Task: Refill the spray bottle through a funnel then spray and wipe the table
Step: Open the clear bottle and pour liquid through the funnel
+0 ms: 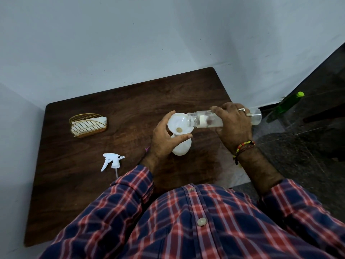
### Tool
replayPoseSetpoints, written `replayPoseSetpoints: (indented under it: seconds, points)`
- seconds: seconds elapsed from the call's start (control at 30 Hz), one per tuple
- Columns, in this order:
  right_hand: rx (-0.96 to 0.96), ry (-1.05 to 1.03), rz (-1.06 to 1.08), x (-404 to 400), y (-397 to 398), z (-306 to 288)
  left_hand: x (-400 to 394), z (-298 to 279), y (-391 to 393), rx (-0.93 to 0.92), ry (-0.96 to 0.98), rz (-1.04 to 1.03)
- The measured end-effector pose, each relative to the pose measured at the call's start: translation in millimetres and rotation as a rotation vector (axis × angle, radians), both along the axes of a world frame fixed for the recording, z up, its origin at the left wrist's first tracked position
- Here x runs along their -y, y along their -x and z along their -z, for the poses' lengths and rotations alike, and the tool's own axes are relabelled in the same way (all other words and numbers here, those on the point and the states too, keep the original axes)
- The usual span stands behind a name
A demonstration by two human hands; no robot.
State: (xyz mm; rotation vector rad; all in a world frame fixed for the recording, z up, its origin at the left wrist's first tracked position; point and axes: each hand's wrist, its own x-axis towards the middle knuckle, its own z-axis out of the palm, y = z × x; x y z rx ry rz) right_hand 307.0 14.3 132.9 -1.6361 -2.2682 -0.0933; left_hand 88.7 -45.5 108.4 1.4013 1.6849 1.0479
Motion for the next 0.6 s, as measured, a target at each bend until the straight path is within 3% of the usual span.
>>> replayPoseSetpoints:
  seconds: [0.6]
  points:
    - [-0.007, 0.01, -0.003, 0.9, -1.3, 0.9, -0.1, 5.0, 1.0, -0.013, -0.014, 0.004]
